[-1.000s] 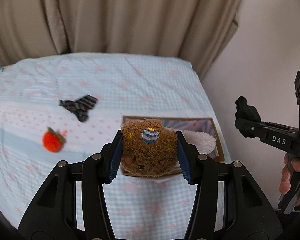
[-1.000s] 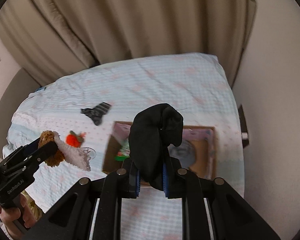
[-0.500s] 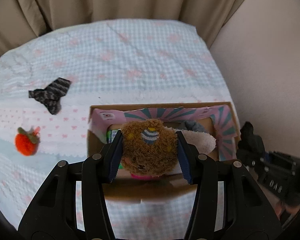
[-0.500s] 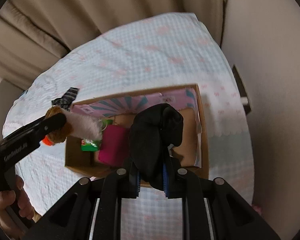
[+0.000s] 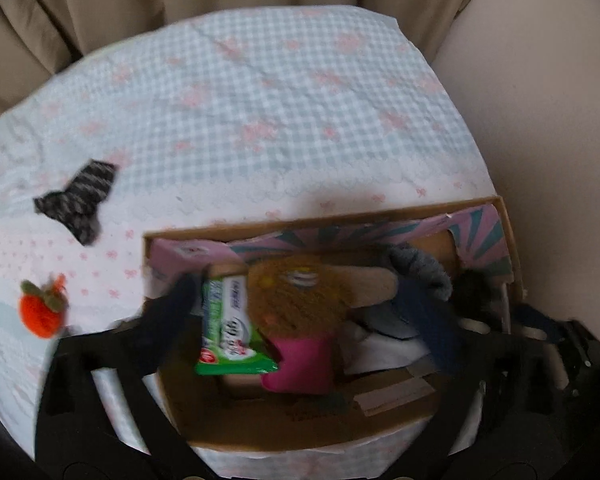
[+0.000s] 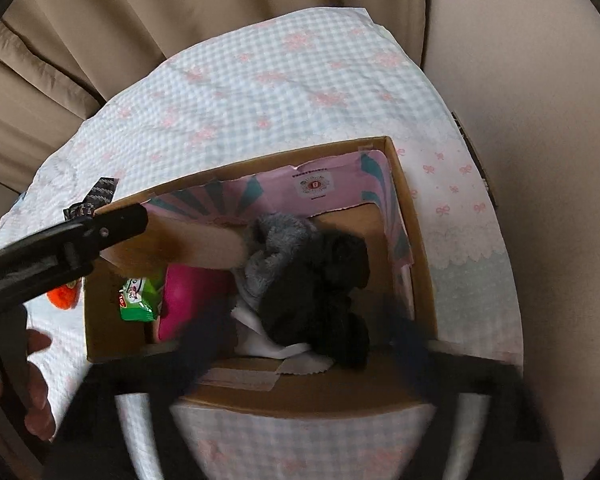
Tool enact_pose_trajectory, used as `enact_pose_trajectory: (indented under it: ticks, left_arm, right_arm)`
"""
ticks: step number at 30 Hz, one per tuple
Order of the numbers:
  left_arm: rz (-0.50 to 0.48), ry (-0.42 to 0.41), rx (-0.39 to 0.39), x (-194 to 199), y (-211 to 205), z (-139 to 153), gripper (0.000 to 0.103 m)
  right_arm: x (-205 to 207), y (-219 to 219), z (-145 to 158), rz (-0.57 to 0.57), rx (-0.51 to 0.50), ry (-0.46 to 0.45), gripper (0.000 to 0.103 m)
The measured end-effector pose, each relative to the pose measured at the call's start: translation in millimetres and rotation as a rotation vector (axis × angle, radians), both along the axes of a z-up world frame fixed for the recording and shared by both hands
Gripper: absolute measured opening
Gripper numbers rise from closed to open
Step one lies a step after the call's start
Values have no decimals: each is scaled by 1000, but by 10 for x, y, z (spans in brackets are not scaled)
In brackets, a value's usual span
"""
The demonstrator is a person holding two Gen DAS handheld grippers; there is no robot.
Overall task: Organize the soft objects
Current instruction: 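Open the left tool to drop the plush into the box, then move the left tool to the orange pompom while the right tool reaches the black cloth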
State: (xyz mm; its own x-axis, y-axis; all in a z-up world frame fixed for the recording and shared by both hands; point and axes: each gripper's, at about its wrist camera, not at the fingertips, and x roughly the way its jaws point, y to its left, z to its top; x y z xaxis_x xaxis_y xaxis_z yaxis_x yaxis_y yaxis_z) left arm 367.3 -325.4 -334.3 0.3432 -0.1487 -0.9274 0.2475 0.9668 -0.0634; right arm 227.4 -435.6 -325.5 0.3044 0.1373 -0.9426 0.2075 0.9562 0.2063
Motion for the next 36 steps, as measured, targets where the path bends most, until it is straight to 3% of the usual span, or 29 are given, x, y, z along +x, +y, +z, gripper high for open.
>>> enact_pose_trajectory:
  ticks: [8, 16, 27, 36]
  left_arm:
    - [33, 12, -54, -82, 233, 82, 103]
    - [38, -45, -74, -330, 375, 449, 103]
    - [53, -147, -104, -926, 662, 1218, 103]
    - [53, -302, -101, -1615, 1093, 1957, 103]
  right_arm:
    - [-89, 103, 72, 44, -12, -26, 103]
    - [-200, 182, 371, 55, -17, -84, 103]
    - [-587, 381, 1161, 75, -25, -220, 103]
    - [-966, 614, 1891, 60, -71, -336, 103]
